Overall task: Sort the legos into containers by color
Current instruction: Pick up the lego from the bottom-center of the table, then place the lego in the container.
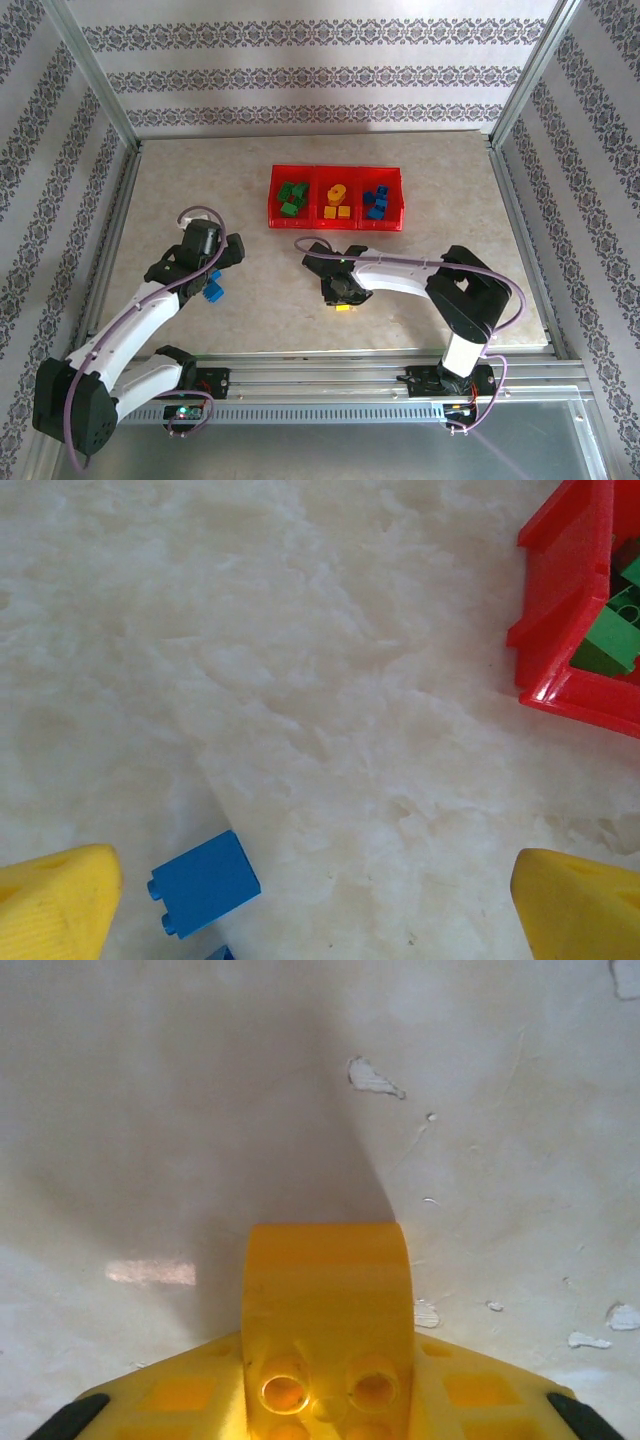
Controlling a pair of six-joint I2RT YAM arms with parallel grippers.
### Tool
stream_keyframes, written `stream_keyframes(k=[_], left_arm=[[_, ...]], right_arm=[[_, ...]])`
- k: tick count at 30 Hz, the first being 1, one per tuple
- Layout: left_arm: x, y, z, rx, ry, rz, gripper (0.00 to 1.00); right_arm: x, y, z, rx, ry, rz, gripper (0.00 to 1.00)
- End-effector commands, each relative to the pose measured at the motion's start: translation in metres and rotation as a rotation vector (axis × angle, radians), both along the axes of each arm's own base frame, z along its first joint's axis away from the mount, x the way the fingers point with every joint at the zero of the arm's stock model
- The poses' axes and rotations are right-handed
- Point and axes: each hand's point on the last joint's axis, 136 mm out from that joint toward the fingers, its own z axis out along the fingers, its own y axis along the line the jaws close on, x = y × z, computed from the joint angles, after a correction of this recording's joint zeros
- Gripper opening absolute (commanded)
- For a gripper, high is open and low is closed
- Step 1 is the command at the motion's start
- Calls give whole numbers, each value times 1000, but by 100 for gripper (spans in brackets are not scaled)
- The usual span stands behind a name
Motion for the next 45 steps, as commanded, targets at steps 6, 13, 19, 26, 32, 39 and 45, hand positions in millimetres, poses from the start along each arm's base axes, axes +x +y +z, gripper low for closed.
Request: stream_keyframes(k=[6, 13, 19, 26, 32, 39, 45], left_arm=[[-8, 16, -2, 27, 12, 62, 100], [-12, 22, 6, 28, -24, 80, 100], [-18, 25, 7, 27, -27, 90, 100], [-24, 27, 3, 17, -21, 94, 100], [-27, 25, 0, 3, -12, 87, 100], [-26, 21, -1, -11, -5, 65, 100], [-28, 19, -4, -15, 16, 53, 100]], right_arm=[[31, 0, 28, 11, -74, 22, 26], [97, -13, 87, 48, -253, -7, 26], [157, -24, 128, 93, -378, -53, 27], [209, -29, 136, 77, -424, -63, 27], [241, -22, 128, 84, -426, -49, 27], [262, -6, 111, 112, -404, -33, 27], [271, 2, 99, 121, -388, -29, 29]])
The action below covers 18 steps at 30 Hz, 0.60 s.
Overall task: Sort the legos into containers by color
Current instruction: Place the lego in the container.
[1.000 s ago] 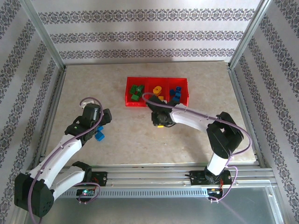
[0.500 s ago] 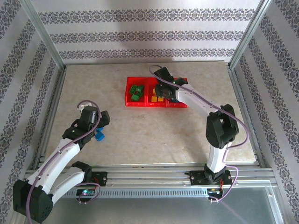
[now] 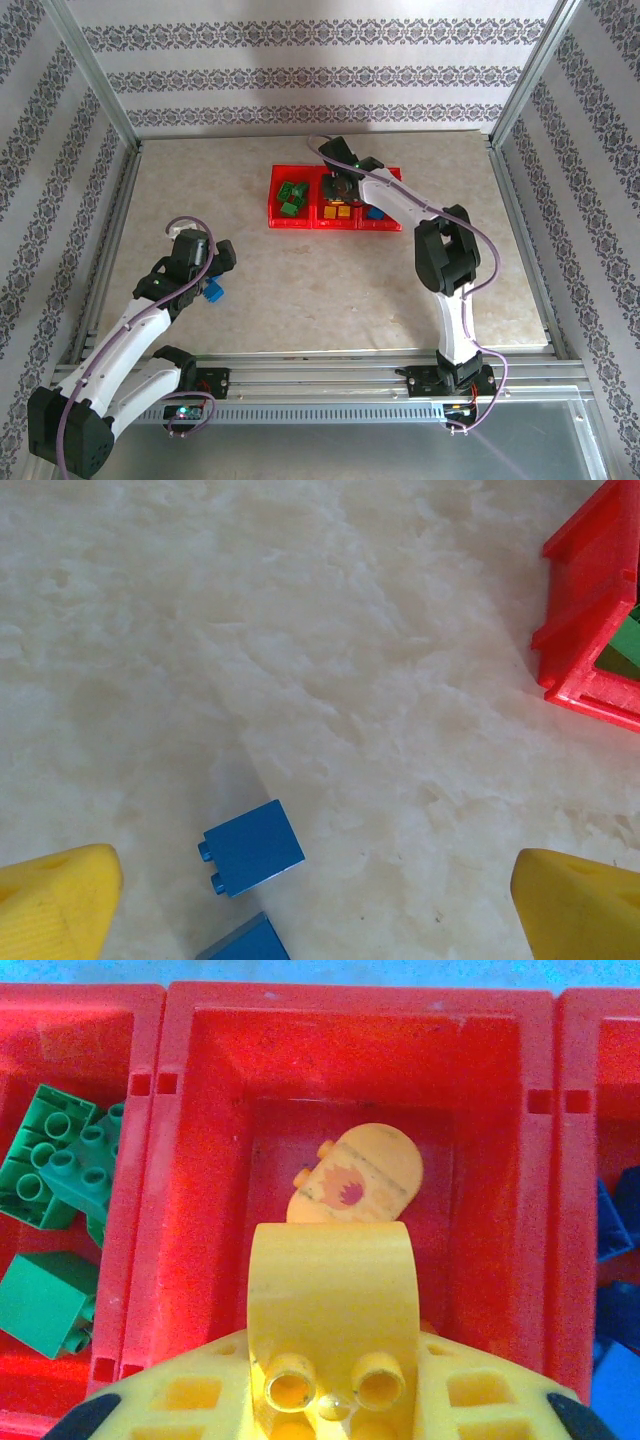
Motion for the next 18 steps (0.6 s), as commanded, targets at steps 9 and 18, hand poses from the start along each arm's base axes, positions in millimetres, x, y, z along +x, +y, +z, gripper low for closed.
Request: stream_keyframes(k=[9, 18], left_arm=[[-10, 4, -14, -8, 60, 11, 100], [-11, 1, -16, -32, 65, 10, 100]], right_arm=[[20, 14, -11, 35, 8, 24, 31], [24, 16, -17, 49, 26, 19, 46]])
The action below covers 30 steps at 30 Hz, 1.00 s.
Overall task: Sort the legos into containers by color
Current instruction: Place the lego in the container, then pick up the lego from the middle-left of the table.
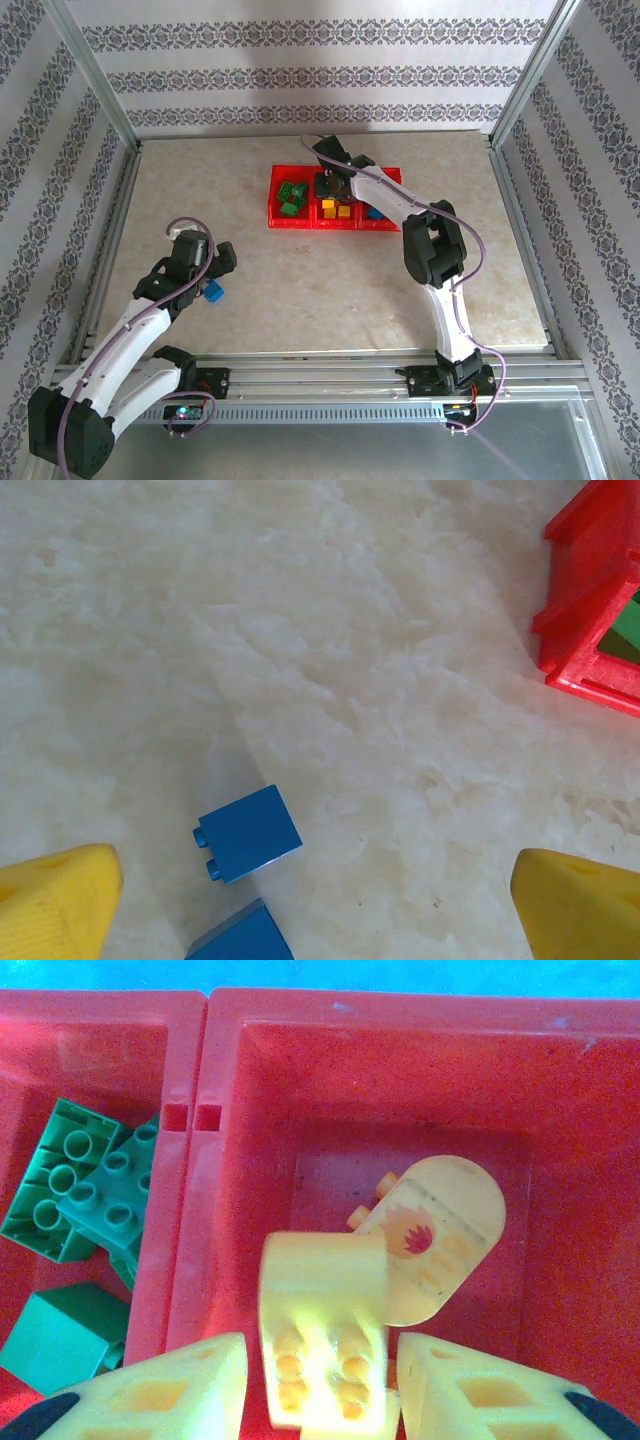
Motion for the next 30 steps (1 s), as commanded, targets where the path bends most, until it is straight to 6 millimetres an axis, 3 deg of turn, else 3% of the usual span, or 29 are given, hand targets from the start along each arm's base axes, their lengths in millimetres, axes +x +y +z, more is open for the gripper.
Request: stream_keyframes(k=[1, 8, 15, 30], left_arm=[[-7, 3, -11, -17, 43, 17, 100], [-10, 2, -21, -21, 82, 24, 100], [-12, 7, -28, -10, 129, 50, 100], [1, 11, -60, -28, 320, 57, 99]], right_arm=[[6, -3, 1, 11, 3, -5, 48], [5, -5, 10, 25, -4, -11, 51], [-7, -10, 33, 37, -30, -11, 56], [-73, -47, 70, 63, -110, -81, 83]])
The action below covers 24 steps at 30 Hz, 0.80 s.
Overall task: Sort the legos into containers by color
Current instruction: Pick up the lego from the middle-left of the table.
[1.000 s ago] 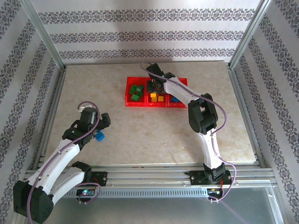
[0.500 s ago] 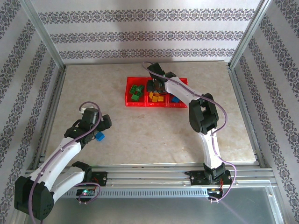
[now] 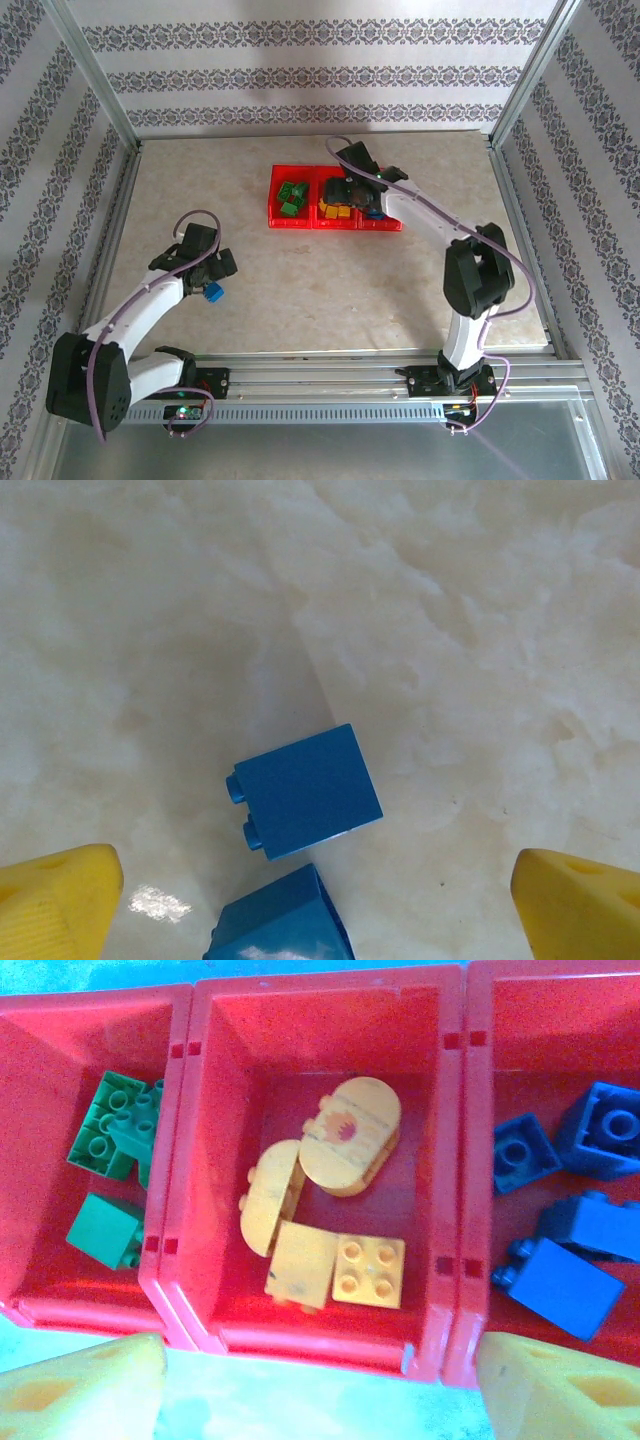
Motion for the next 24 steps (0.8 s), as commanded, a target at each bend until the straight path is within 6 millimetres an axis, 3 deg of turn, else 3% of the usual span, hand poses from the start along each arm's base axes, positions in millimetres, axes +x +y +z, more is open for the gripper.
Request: stream_keyframes(k=[1, 7, 14, 24], left_arm=[[3, 0, 1, -17, 33, -15, 97], [-4, 9, -7, 18, 109, -14, 96], [-16, 21, -13, 73, 233, -30, 98], [-22, 18, -34, 50, 309, -43, 98]], right_arm=[[-12, -8, 12, 5, -45, -41, 85], [-34, -27, 27, 0, -82, -85, 98], [-52, -43, 43, 13, -127, -143, 98], [-59, -52, 53, 20, -158, -172, 98]])
